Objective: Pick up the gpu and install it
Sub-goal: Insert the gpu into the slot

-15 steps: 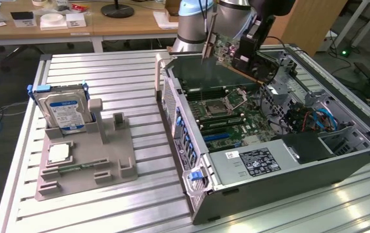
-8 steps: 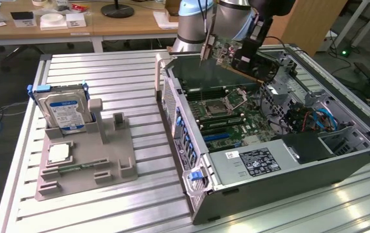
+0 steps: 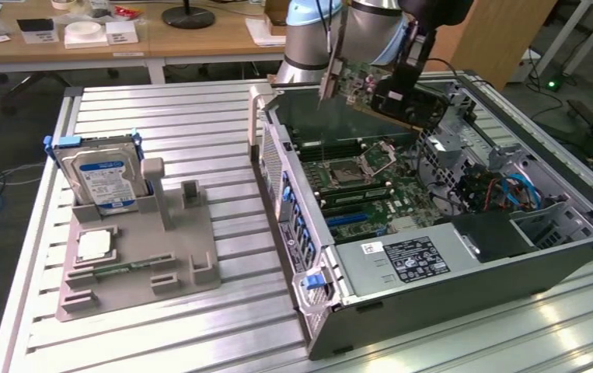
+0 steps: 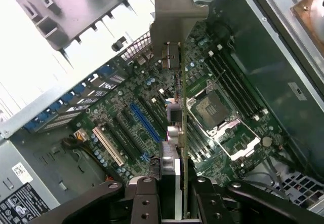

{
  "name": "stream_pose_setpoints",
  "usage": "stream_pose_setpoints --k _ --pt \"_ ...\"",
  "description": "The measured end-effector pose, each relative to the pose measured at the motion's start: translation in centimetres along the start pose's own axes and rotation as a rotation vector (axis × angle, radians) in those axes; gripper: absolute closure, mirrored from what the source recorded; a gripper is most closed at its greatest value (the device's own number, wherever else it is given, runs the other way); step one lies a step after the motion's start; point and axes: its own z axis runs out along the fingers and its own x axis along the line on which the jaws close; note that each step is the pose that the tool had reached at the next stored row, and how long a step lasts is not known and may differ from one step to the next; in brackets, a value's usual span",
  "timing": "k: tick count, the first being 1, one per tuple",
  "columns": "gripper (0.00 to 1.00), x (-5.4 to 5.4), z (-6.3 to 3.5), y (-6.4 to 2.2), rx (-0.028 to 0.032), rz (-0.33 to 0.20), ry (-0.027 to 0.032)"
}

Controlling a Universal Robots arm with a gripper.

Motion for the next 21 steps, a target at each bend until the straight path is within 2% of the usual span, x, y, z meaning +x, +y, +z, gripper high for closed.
stream_pose_setpoints --k 9,11,15,17,21 --pt "0.72 0.0 0.09 0.0 -0.0004 -0.124 0.0049" --pt "0.72 0.0 0.16 -0.01 0.0071 -0.14 0.0014" --pt "0.72 0.0 0.29 -0.01 0.0318 -0.164 -0.0141" --pt "0.72 0.0 0.43 -0.03 0.0352 -0.189 -0.016" --pt "0.72 0.01 0.7 -0.03 0.0349 -0.262 -0.0146"
